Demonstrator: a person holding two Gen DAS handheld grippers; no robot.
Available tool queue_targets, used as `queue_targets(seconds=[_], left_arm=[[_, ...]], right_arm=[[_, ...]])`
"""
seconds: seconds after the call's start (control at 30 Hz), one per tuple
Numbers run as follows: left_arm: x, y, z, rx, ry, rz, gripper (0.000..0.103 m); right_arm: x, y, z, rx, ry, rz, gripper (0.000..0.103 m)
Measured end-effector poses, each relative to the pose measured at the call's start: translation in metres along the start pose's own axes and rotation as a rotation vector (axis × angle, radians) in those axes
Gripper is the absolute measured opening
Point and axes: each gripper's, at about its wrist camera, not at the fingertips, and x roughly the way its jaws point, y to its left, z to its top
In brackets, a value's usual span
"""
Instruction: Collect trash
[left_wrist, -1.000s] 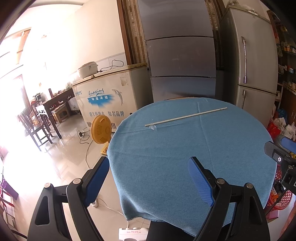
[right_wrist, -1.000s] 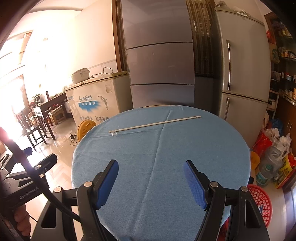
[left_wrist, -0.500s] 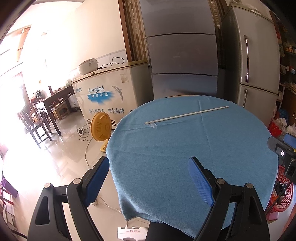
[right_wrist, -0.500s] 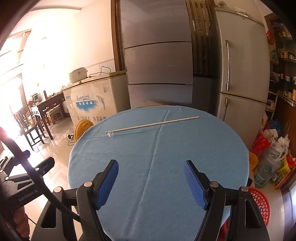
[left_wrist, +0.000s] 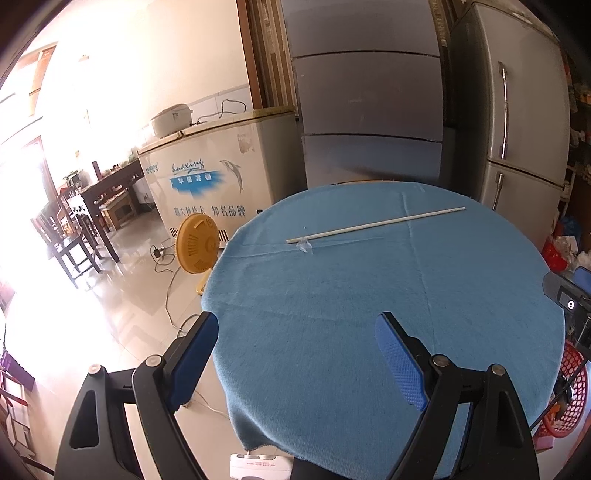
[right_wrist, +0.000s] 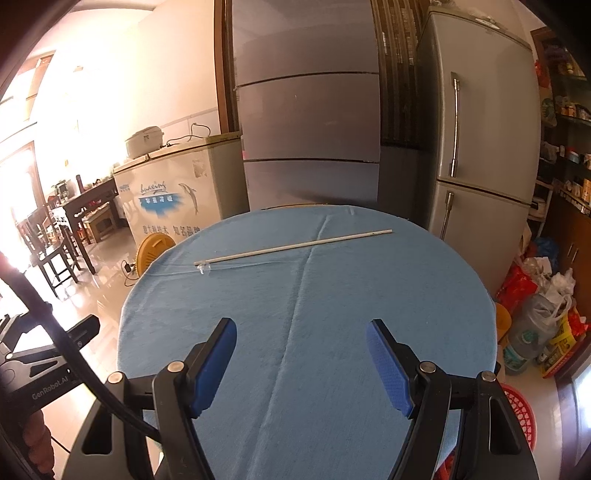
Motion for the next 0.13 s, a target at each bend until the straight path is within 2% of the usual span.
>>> queue_targets(seconds=[0.13], left_arm=[[0.035, -0.013, 0.004, 0.007, 0.037, -0.031, 0.087]], right_arm=[[0.025, -0.011, 0.006, 0.01, 0.014, -0.027, 0.076]])
